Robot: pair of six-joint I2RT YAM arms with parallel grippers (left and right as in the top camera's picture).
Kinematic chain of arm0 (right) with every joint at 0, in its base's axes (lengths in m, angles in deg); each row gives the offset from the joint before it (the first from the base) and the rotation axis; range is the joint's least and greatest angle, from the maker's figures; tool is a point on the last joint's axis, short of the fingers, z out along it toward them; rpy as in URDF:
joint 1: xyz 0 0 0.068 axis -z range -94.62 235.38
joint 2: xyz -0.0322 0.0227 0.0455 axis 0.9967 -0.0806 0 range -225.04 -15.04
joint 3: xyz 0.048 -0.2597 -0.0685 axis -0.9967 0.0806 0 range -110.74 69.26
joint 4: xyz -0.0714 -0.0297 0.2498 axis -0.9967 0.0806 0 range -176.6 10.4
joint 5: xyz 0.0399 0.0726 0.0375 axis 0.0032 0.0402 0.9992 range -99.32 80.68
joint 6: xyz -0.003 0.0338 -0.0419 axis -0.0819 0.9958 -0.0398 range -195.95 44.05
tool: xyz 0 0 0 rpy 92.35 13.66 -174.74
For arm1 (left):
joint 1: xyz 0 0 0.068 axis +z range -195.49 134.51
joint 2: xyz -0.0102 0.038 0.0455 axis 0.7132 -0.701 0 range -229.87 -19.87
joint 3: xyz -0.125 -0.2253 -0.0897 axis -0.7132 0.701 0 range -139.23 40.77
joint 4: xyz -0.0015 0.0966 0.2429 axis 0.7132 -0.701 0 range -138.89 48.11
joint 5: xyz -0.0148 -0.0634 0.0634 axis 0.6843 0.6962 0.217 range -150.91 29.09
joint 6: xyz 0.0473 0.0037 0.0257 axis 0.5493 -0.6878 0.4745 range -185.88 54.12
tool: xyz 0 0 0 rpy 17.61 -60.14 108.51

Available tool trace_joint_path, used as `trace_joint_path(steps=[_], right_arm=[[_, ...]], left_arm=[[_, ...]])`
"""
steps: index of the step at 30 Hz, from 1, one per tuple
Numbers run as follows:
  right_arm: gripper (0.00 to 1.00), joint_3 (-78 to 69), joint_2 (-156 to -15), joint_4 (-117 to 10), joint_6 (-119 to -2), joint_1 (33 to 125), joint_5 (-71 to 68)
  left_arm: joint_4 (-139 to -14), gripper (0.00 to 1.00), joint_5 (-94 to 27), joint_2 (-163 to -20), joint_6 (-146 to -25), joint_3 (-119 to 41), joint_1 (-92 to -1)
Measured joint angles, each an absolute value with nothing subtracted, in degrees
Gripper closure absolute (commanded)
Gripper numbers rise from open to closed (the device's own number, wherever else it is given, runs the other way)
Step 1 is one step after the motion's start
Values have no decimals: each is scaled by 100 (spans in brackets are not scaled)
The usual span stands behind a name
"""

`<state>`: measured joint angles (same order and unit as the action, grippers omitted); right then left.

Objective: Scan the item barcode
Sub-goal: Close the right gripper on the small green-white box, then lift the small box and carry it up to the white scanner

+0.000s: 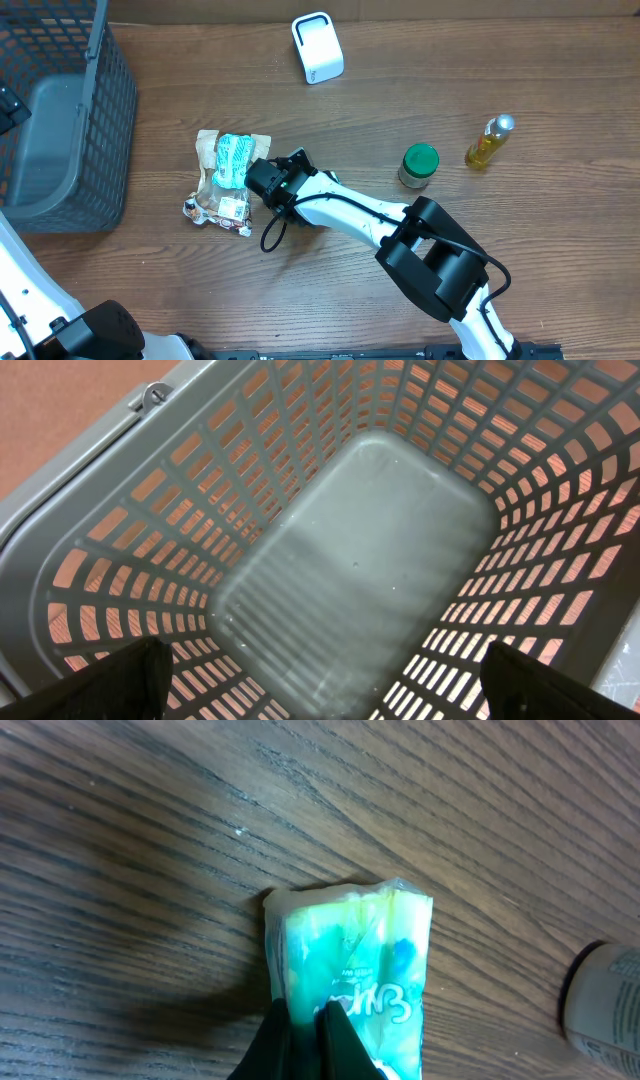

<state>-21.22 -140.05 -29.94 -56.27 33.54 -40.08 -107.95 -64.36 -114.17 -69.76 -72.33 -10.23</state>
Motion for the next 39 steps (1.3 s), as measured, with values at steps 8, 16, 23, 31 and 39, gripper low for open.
trace_joint_path(steps=[8, 16, 23, 31, 39], right_arm=[[96, -2773, -13948, -2524, -5631, 3450, -3403], [96, -3047, -13528, -2384, -5671, 3995, -2078], [96, -3047, -13498, -2338, -5669, 4545, -1020], [96, -3047, -13498, -2264, -5863, 4967, -161], [96, -3047, -13498, -2264, -5927, 4974, 77]], left_arm=[[-10795, 0, -6436, -11417, -6974, -7233, -1023], [-10795, 0, -6436, -11417, -6976, -7233, -1023], [-10795, 0, -6436, -11417, -6976, -7233, -1023], [-10795, 1, -6436, -11417, -6976, -7233, -1023], [-10795, 0, -6436, -11417, -6976, -7233, -1023]])
